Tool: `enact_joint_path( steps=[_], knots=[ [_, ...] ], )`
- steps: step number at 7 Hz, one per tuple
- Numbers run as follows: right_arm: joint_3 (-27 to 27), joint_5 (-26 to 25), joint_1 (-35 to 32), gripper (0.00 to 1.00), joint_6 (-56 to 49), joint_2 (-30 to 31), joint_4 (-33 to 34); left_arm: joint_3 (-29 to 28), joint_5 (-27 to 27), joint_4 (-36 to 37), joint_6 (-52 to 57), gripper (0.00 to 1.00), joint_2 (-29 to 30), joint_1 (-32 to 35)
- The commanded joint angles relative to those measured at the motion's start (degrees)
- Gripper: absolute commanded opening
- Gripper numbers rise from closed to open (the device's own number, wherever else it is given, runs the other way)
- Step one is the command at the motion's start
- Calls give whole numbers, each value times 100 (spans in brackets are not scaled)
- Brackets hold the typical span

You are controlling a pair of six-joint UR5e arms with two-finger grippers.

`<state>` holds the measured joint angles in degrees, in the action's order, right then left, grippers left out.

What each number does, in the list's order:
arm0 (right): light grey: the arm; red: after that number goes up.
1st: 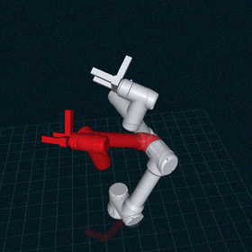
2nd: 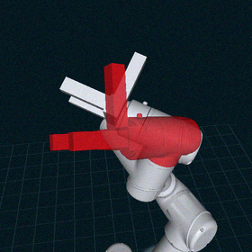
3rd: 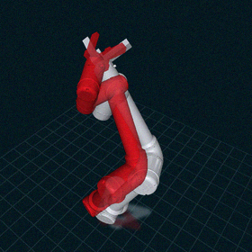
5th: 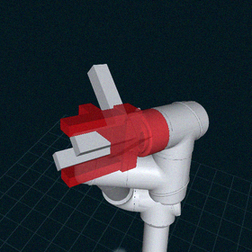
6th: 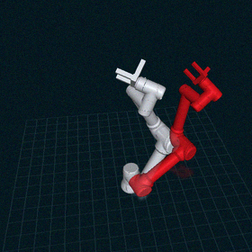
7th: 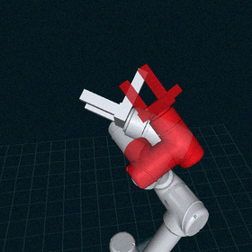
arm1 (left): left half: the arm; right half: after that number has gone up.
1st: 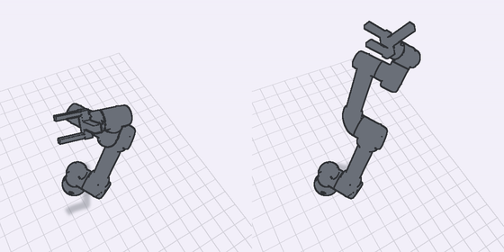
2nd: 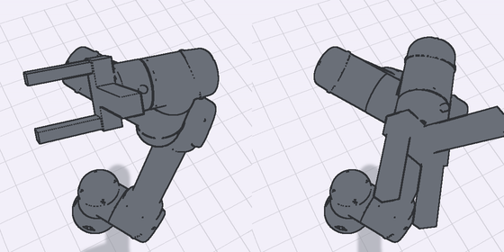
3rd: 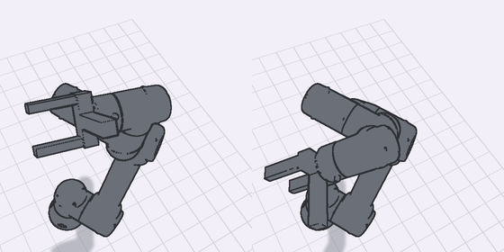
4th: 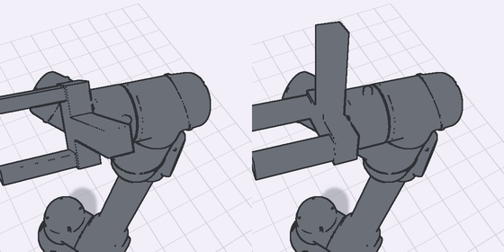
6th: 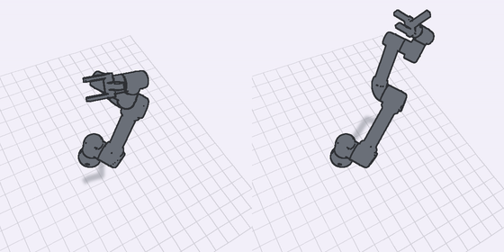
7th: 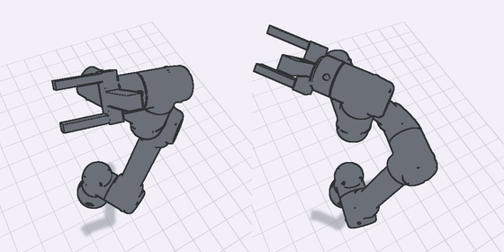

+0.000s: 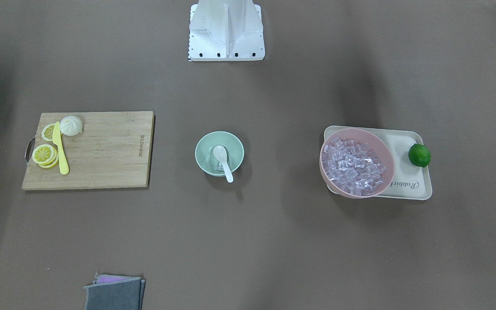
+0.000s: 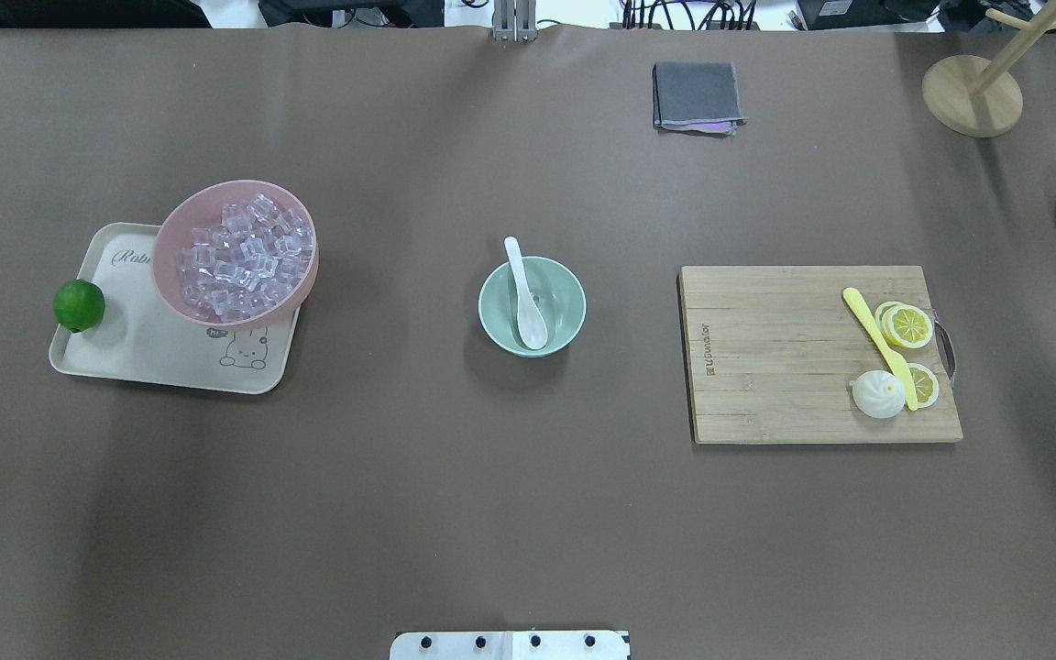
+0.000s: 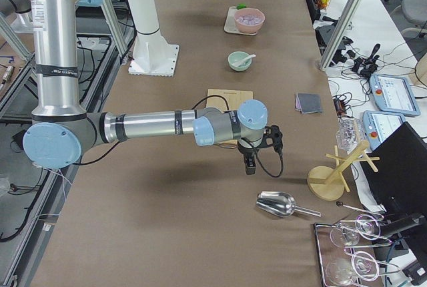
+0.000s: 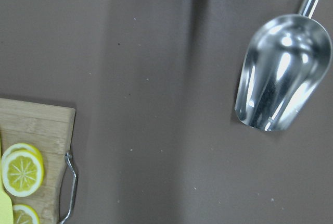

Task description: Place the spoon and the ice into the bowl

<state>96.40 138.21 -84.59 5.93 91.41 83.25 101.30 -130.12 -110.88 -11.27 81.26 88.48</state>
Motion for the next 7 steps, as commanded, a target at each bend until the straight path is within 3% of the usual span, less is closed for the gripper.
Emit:
enact_joint_path(
  steps=[1, 3, 7],
  knots=[
    [45, 84, -259, 100, -232, 97, 820, 188, -4, 593, 2, 98, -75, 20],
    [37, 5, -260, 100, -382, 114, 1246, 206, -13, 567, 2, 98, -232, 38],
    [10, -171, -259, 100, -365, 79, 1247, 162, -4, 593, 2, 98, -190, 29]
  ],
)
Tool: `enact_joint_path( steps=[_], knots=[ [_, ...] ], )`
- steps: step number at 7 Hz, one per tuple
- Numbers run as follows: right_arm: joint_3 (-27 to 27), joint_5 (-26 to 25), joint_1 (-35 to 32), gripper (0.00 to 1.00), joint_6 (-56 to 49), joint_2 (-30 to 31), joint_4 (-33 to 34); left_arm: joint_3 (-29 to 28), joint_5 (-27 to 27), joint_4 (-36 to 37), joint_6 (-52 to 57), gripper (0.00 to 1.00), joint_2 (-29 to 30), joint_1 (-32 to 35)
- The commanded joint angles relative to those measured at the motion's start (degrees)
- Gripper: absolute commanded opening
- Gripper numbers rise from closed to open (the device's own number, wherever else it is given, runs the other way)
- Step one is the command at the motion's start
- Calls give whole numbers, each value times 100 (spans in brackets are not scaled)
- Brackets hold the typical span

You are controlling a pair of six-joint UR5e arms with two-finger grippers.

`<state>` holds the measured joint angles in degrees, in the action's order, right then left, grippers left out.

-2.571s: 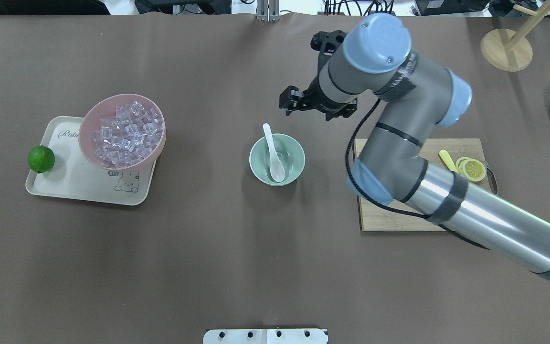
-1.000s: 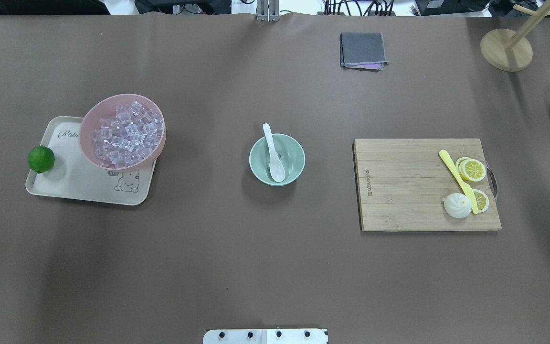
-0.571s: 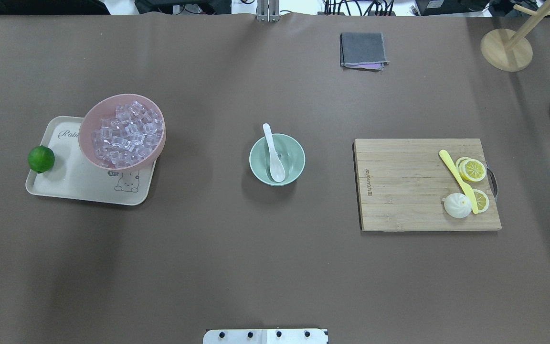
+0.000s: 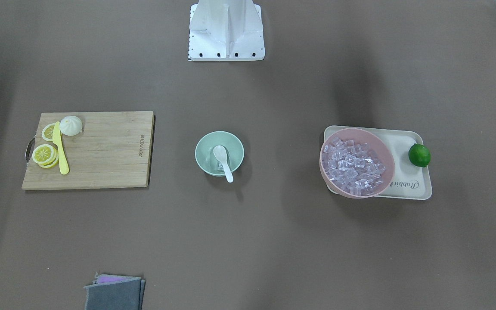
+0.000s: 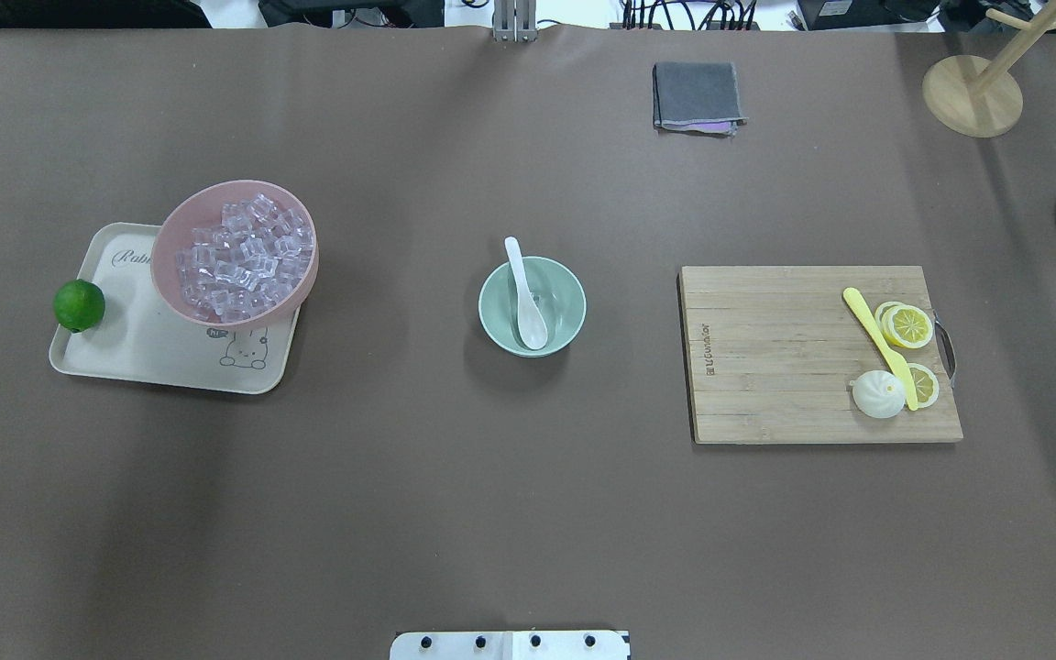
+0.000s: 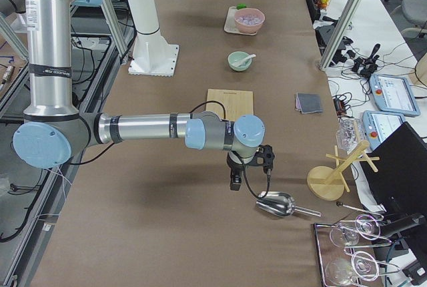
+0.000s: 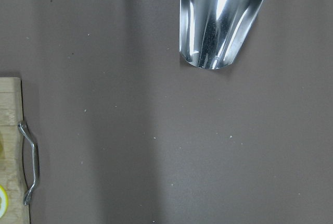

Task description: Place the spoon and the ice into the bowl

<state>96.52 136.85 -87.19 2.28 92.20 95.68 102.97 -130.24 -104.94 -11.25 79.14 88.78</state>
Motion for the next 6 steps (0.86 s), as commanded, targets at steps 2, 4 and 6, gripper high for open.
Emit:
enact_joint_path(
  steps=[2, 4, 6],
  knots=[
    [-2, -36, 0, 100, 9, 9, -6, -14, -2, 9, 0, 98, 58, -2],
    [-2, -36, 0, 100, 53, -9, -14, 30, -2, 9, 0, 98, 58, -2],
    [-2, -45, 0, 100, 53, -9, -14, 56, -71, 35, 9, 98, 49, -2]
  ],
)
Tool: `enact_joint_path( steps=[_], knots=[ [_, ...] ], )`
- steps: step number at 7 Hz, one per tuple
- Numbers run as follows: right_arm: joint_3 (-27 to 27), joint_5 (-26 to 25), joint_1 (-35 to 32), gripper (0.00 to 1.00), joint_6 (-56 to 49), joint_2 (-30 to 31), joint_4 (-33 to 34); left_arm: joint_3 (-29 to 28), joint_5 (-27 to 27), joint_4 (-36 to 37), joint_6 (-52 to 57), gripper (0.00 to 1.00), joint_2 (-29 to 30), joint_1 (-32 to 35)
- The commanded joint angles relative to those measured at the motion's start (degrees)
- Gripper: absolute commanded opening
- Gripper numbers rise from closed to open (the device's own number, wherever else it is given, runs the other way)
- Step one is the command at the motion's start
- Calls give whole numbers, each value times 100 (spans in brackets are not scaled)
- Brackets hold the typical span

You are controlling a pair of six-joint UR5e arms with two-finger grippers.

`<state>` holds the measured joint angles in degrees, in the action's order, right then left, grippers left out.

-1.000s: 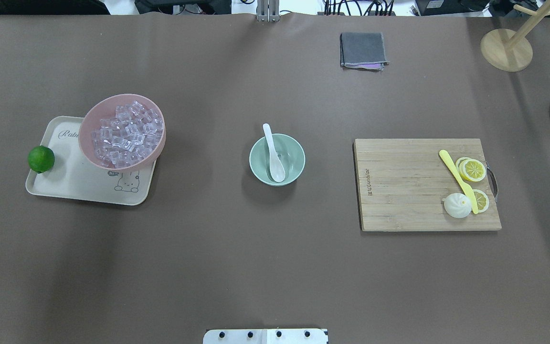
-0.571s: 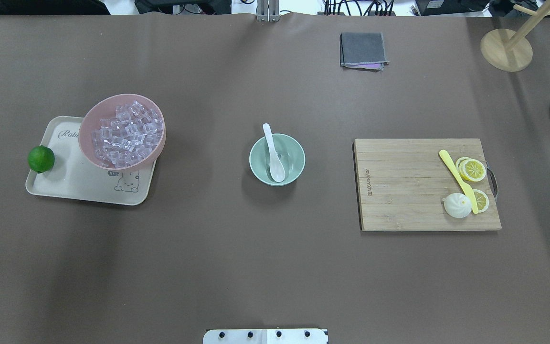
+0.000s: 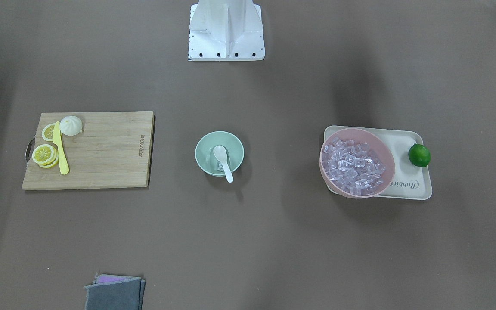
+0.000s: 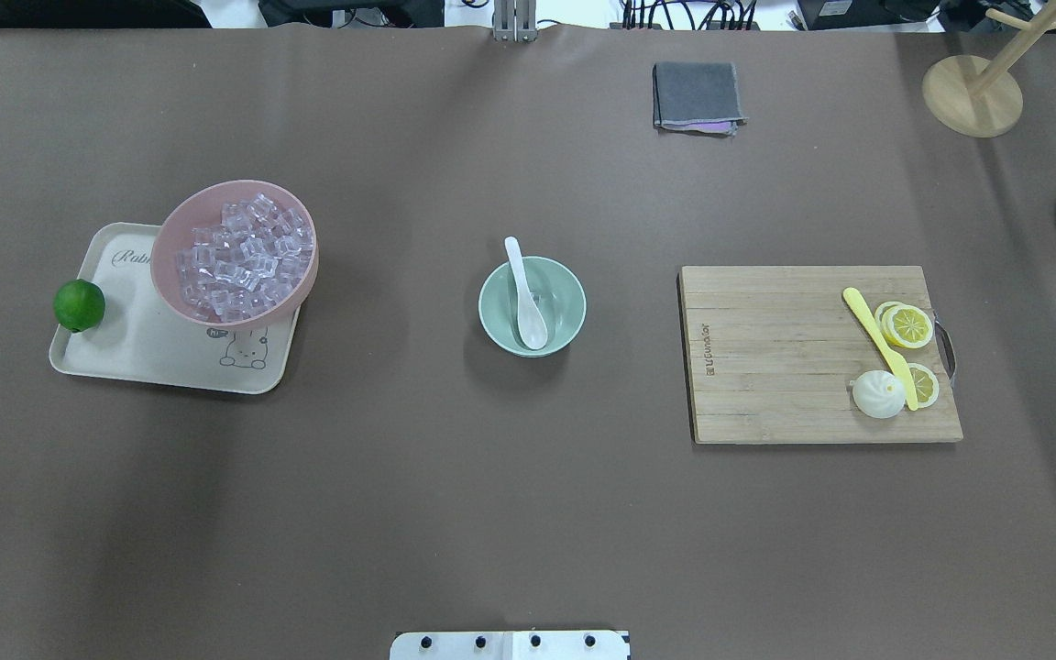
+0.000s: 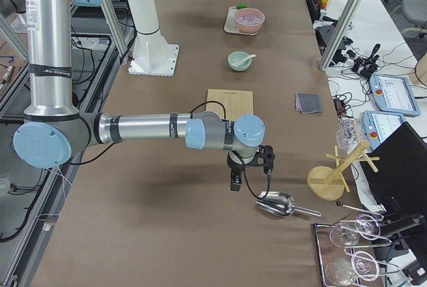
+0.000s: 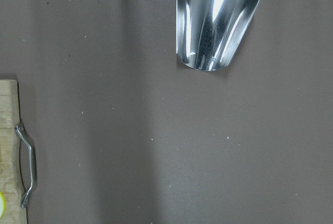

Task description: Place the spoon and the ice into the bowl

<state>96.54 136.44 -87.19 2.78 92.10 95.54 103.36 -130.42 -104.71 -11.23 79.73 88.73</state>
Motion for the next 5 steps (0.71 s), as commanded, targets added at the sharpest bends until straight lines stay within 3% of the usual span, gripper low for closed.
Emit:
enact_joint_path(
  steps=[1, 5],
  knots=[
    [-4, -3, 0, 100, 3, 18, -1, 0, -219, 12, 7, 98, -28, 4],
    [-4, 6, 0, 100, 3, 18, -1, -18, -238, -101, 33, 98, -54, 4]
  ],
)
